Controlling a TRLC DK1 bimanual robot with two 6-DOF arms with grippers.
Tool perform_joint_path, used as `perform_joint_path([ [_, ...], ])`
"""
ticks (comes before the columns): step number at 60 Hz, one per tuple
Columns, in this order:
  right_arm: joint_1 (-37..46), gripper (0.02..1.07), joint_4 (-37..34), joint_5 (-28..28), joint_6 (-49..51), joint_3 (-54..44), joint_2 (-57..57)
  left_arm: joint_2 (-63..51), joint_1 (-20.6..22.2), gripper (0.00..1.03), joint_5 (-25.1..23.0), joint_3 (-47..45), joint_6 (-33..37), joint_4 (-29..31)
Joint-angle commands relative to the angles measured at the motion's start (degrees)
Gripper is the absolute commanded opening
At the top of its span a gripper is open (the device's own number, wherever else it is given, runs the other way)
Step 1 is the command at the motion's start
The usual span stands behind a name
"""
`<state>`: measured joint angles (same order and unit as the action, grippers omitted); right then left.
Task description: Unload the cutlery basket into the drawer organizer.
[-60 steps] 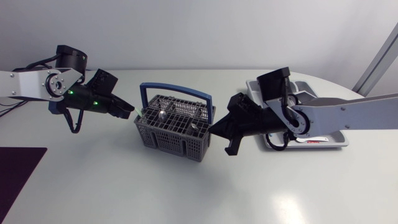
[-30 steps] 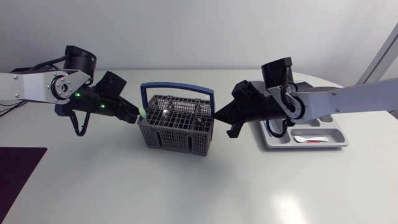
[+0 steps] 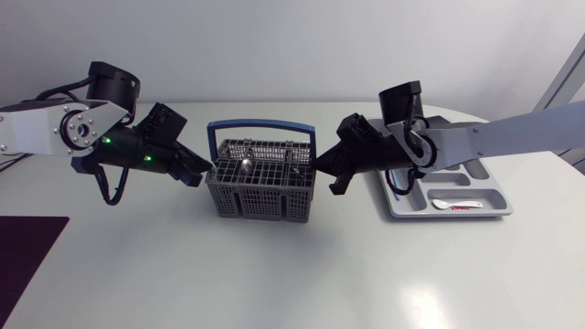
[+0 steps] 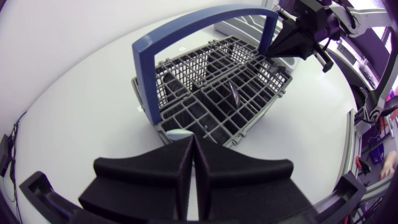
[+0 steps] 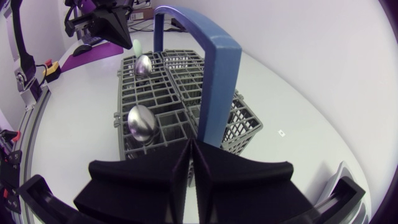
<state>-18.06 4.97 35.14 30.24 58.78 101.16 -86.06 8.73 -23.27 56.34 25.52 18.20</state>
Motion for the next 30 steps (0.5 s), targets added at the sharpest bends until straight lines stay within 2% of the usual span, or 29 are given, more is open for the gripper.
perform_joint_path([
  [1,0.5,0.13,0.4,-0.3,0.6,0.2,-1.0,2.0,0.3,0.04,0.0,-1.6,0.1,0.8],
  [7,0.8,0.14,0.0,-0.2,0.6,-1.7,-4.6,3.5,0.0,0.04,0.1,-1.3,0.3,1.4],
  [11,0.9,0.16,-0.1,-0.3,0.6,-4.6,-8.8,5.6,-0.2,0.04,2.3,-1.7,2.6,1.3],
  [13,0.9,0.22,-0.1,-0.3,0.6,-5.8,-10.5,6.9,-0.2,0.04,3.4,-2.1,4.6,1.1],
  [15,0.9,0.32,-0.6,-0.3,0.6,-6.8,-11.9,7.8,-0.1,0.06,4.1,-2.5,6.6,0.7],
  [21,0.9,0.56,-2.1,-0.4,2.0,-9.3,-14.2,11.1,0.8,0.32,5.6,-4.0,15.2,0.6],
  [22,0.8,0.59,-2.1,-0.5,2.2,-9.7,-14.3,12.3,1.1,0.42,5.7,-4.9,18.5,0.6],
  [24,0.8,0.63,-2.1,-0.7,2.6,-10.4,-14.7,13.4,1.7,0.56,6.6,-5.9,22.7,0.6],
  [27,0.8,0.67,-2.2,-0.9,3.1,-11.1,-14.9,13.8,2.8,0.71,8.9,-6.3,28.0,0.6],
  [30,0.8,0.68,-2.2,-1.1,3.2,-11.6,-14.9,13.8,3.8,0.77,9.8,-6.3,33.0,1.0],
])
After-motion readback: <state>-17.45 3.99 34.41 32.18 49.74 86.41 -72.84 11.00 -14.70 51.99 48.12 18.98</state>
